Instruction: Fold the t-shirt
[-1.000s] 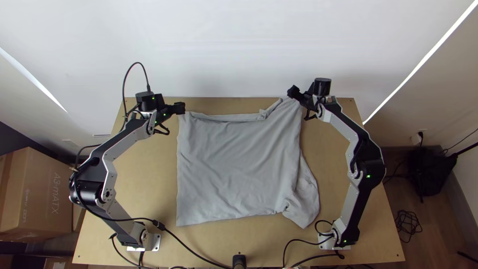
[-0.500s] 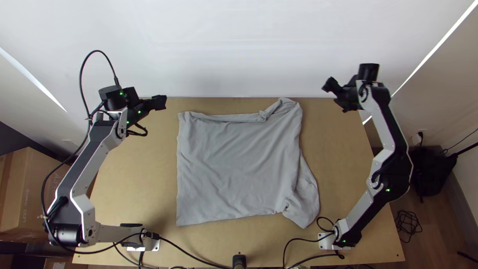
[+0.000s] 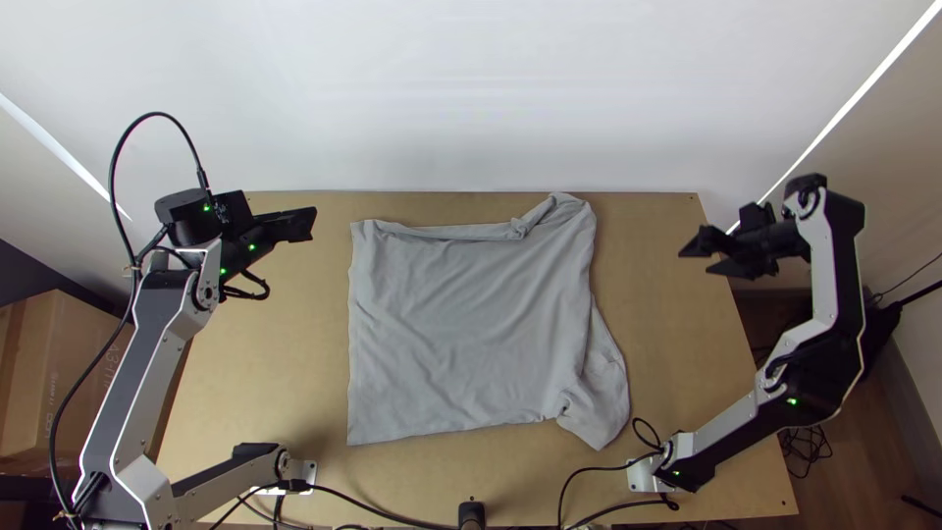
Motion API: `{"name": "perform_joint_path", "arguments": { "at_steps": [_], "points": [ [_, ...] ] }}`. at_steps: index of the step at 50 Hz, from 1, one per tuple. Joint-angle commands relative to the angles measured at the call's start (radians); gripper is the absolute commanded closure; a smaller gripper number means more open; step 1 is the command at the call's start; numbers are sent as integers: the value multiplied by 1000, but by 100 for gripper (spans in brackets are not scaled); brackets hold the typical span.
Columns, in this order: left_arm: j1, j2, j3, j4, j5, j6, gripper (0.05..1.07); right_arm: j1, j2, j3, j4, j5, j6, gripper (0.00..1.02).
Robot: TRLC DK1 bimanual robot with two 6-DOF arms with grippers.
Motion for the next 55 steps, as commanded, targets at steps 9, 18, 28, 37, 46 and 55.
{"name": "perform_joint_path", "arguments": {
  "at_steps": [9,18,28,37,46,55],
  "points": [
    [-8,-59,-42,-28,14,0,9,-26,-136,-364,-36,-17,-314,6],
    [-9,-84,-62,-31,14,-14,10,5,-179,-539,37,-8,-343,7],
    [-9,-110,-90,-34,14,-26,10,95,-240,-692,161,26,-318,9],
    [-9,-131,-119,-42,12,-29,10,186,-268,-772,234,69,-277,17],
    [-9,-147,-139,-42,12,-27,10,242,-265,-823,274,78,-251,25],
    [-9,-154,-154,-42,12,-26,10,275,-261,-856,287,86,-237,25]
  ]
}}
